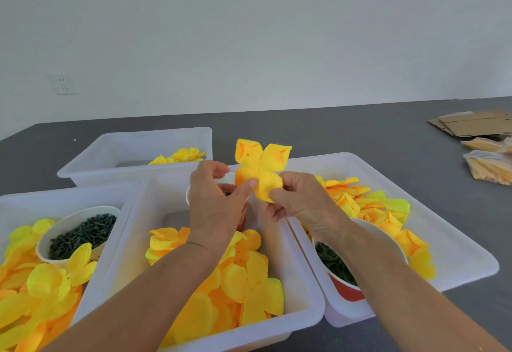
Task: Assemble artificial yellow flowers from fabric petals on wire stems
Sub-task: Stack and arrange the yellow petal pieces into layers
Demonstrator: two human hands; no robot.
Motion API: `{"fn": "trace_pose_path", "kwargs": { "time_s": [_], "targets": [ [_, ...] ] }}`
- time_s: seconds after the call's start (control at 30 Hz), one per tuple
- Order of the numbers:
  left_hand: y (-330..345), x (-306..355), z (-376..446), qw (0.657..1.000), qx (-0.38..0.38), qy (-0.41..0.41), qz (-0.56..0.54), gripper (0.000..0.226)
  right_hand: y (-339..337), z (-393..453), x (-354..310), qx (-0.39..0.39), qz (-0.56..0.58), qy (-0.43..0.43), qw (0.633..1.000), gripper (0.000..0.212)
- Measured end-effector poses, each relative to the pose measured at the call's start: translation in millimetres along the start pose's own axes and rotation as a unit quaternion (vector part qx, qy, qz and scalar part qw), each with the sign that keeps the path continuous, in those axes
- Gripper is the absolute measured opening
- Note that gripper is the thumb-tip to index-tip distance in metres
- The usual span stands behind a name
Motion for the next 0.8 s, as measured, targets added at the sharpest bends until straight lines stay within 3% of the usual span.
{"fn": "trace_pose_path", "kwargs": {
  "time_s": [0.07,0.13,0.23,0.37,0.47,0.6,0.8],
  "targets": [
    [6.8,-17.6,2.6,0.991,-0.044,-0.094,-0.081,0.04,2.2,-0.7,-3.2,-0.012,0.001,-0.013,1.0,0.016],
    [19.3,-23.6,-2.7,0.969,-0.109,-0.15,-0.166,0.028,-0.7,-0.5,-3.9,0.0,0.019,-0.014,1.0,0.014],
    [27.7,-25.6,-8.1,0.941,-0.157,-0.185,-0.235,0.006,-5.1,-0.1,-2.2,0.021,0.05,-0.009,0.998,0.008],
    [36.2,-30.2,-10.1,0.906,-0.192,-0.232,-0.299,0.007,-14.1,0.4,0.8,0.06,0.076,-0.002,0.995,0.002],
    [41.3,-34.3,-11.2,0.883,-0.204,-0.262,-0.333,0.01,-10.6,-0.1,3.6,0.04,0.152,0.026,0.987,0.007],
    [43.0,-35.1,-9.9,0.872,-0.218,-0.267,-0.349,0.01,-3.8,-0.2,2.9,0.012,0.204,0.046,0.978,0.015],
    [42.8,-28.9,-10.1,0.884,-0.233,-0.234,-0.331,0.011,-15.7,0.2,8.8,0.068,0.128,0.049,0.988,0.009]
  ]
}}
Point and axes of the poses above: each hand's wrist, its own z-axis towards the middle knuckle, its own y-axis out of the palm, x = y × z, the point moved 10 cm from there along z, towards the middle knuckle, and after that the axes turned 7 degrees about -y, right-handed, at the moved point
